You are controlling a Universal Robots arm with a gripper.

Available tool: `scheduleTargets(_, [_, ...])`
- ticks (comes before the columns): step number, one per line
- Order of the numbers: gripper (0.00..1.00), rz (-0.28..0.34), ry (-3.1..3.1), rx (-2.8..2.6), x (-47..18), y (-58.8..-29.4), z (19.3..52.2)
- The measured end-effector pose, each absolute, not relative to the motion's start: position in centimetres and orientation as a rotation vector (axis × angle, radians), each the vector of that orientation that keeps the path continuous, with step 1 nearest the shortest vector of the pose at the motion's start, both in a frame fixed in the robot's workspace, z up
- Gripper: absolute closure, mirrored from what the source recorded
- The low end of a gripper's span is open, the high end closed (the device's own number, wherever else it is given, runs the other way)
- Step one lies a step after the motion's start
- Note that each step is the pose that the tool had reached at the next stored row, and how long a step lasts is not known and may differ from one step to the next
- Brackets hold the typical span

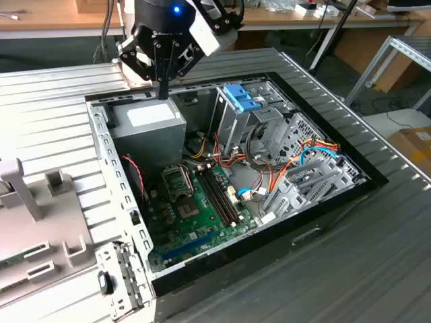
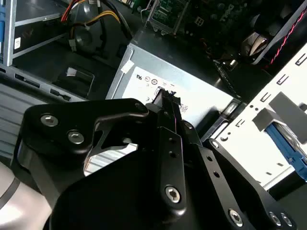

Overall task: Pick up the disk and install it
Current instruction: 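Reach for the disk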

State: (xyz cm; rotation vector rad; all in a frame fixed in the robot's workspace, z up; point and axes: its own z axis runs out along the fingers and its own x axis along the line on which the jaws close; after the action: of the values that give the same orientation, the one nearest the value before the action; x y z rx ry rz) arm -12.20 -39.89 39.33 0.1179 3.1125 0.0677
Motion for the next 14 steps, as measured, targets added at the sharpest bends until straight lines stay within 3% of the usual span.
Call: scheduleTargets(14, [0.89, 0.068, 3.112, 0.118, -12.25, -39.89, 39.33])
